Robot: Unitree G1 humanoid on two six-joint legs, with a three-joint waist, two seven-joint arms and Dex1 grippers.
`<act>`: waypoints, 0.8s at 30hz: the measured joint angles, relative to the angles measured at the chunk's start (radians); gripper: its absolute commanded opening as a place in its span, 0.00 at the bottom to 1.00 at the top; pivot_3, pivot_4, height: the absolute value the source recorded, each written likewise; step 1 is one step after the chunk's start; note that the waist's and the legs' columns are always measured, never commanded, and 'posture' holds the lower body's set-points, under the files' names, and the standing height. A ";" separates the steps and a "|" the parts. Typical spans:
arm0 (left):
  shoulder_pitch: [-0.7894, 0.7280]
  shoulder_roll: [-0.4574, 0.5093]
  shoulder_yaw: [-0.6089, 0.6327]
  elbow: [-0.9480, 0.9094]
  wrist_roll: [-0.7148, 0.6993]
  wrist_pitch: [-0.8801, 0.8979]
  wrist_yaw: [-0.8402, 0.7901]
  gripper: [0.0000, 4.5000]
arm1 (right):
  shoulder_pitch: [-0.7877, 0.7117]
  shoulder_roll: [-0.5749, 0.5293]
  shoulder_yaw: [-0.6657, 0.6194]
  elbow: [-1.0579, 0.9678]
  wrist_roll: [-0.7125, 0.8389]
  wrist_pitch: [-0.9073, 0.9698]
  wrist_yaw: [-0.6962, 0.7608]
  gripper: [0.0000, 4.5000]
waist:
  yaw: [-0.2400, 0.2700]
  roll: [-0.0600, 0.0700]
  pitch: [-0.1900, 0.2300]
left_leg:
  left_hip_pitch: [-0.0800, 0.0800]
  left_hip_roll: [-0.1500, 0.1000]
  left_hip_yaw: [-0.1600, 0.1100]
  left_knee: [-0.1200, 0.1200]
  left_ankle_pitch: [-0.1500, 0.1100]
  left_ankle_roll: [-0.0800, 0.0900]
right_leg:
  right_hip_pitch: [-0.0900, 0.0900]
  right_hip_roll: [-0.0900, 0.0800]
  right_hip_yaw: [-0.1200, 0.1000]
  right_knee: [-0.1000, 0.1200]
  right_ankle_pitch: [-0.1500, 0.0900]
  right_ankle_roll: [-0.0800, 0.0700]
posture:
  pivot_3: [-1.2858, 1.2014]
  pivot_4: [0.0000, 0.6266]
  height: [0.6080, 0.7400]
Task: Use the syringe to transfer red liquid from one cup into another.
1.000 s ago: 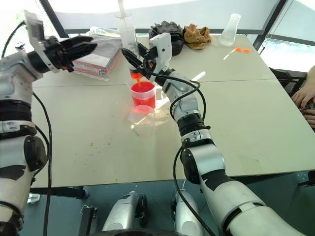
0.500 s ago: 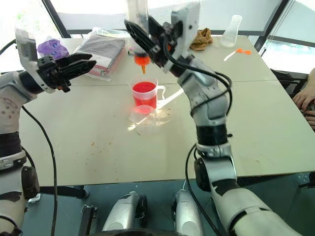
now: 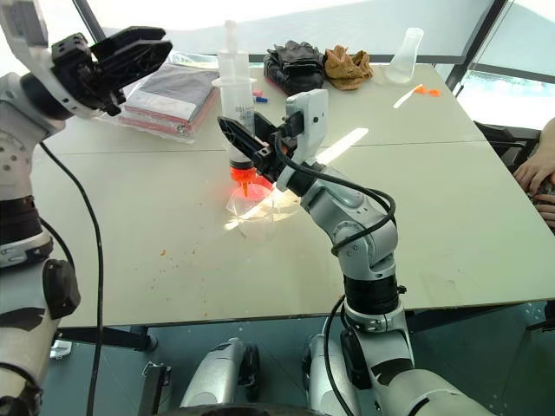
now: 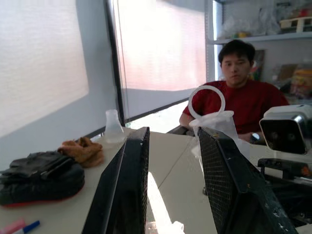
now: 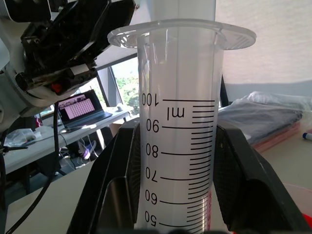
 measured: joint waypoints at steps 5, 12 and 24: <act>-0.068 -0.049 -0.059 0.066 0.015 -0.048 -0.043 0.36 | 0.017 -0.004 0.036 0.003 -0.026 -0.031 0.012 0.32 | -0.001 0.000 0.000 | 0.000 0.000 0.000 0.000 0.000 0.000 | 0.000 0.000 0.000 0.000 0.000 0.000 | 0.52 0.24 1.00; -0.125 -0.103 -0.108 0.216 0.088 -0.172 -0.095 0.36 | 0.053 -0.030 0.071 0.005 -0.066 -0.062 0.037 0.32 | -0.002 0.000 0.000 | 0.000 0.000 0.001 0.000 0.000 0.000 | 0.000 0.001 0.001 0.000 0.000 0.000 | 0.52 0.24 1.00; -0.137 -0.077 -0.130 0.269 0.140 -0.211 -0.182 0.36 | 0.068 -0.040 0.083 0.023 -0.093 -0.085 0.053 0.32 | -0.002 0.000 0.000 | 0.000 0.000 0.001 0.000 0.000 0.000 | 0.000 0.001 0.001 0.000 0.000 0.000 | 0.52 0.24 1.00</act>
